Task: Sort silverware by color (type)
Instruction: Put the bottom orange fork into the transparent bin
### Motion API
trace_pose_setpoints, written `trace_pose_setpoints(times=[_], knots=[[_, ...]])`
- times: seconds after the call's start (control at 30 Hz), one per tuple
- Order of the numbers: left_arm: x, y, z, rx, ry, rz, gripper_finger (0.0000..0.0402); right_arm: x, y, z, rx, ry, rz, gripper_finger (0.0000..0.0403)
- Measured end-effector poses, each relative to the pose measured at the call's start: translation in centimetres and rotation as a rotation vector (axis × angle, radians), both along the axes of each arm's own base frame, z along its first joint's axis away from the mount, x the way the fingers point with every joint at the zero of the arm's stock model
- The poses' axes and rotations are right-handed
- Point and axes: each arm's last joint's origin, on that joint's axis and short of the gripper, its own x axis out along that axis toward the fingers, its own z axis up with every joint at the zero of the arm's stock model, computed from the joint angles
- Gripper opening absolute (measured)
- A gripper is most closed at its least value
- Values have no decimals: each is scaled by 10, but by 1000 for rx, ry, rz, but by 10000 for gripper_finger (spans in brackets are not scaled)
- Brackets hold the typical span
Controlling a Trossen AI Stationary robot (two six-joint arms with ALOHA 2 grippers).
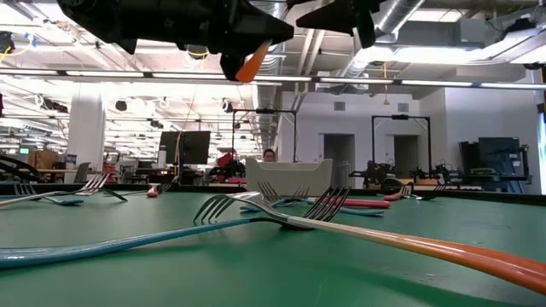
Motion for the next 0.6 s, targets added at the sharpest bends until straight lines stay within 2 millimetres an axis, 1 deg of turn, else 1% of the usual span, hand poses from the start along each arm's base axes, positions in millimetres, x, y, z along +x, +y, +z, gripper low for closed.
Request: trace_pose_setpoints(times=[0.07, 0.13, 0.23, 0.33, 0.4, 0.47, 0.6], knots=[[0, 0, 0, 0, 1, 2, 0, 1, -2, 0, 1, 1, 5, 178], [0, 0, 0, 0, 1, 4, 0, 1, -3, 0, 1, 1, 8, 144], [0, 1, 0, 0, 2, 9, 0, 2, -5, 1, -9, -4, 43, 83], [0, 1, 1, -2, -4, 21, 0, 4, -7, 5, -25, -30, 115, 24], [0, 1, 0, -5, 0, 41, 3, 5, -8, 6, -46, -32, 144, 13], [0, 1, -1, -8, 12, 52, 10, 5, -10, 3, -55, -7, 140, 15], [0, 2, -5, -12, 50, 65, 41, -4, -15, 3, -49, 83, 134, 6]])
